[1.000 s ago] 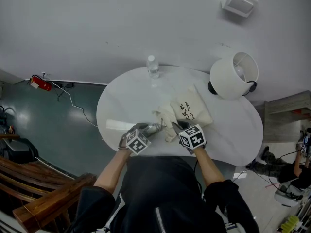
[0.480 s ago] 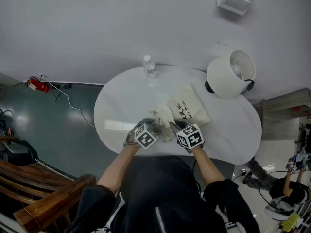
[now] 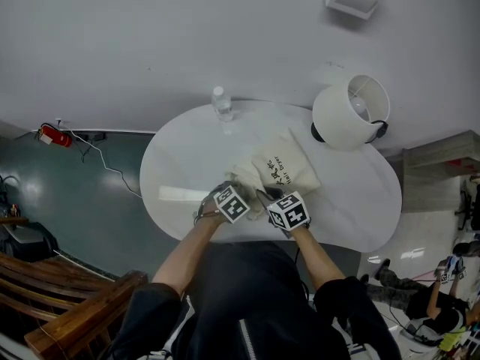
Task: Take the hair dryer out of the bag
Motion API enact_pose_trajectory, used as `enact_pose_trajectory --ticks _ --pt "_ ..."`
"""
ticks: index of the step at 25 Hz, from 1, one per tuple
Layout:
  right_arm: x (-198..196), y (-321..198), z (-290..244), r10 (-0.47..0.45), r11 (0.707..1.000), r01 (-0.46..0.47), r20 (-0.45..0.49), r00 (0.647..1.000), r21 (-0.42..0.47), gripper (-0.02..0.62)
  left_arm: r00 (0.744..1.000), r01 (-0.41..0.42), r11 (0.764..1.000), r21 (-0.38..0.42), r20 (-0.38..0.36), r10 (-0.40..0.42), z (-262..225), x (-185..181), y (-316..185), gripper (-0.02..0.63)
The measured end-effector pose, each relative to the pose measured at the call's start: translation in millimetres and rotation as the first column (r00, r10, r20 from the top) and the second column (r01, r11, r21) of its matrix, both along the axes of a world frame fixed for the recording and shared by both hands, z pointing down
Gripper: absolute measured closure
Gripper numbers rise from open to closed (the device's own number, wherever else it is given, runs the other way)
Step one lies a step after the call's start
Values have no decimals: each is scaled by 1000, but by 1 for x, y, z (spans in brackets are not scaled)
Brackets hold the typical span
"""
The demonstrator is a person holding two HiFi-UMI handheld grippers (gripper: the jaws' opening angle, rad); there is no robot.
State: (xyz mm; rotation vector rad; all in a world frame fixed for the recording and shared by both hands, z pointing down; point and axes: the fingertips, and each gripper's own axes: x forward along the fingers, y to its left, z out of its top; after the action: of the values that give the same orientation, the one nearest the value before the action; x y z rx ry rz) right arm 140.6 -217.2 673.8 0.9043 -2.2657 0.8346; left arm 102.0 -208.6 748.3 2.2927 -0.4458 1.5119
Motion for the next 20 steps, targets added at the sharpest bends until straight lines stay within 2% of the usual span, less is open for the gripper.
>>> enact_pose_trajectory --ticks 6,9,13,20 --pt "2 1 2 3 1000 -3 4 1000 -10 545 996 -44 999 0 81 44 17 3 -1 359" --pt "2 0 3 0 1000 0 2 1000 -12 545 992 -67 998 7 103 66 18 3 0 382" --pt "4 -1 4 1 1000 -1 2 1000 -14 545 993 -83 996 22 87 81 13 3 1 427" --pt "4 -2 5 -6 1000 6 -6 1000 -10 543 995 -80 997 -2 61 80 6 -1 17 434"
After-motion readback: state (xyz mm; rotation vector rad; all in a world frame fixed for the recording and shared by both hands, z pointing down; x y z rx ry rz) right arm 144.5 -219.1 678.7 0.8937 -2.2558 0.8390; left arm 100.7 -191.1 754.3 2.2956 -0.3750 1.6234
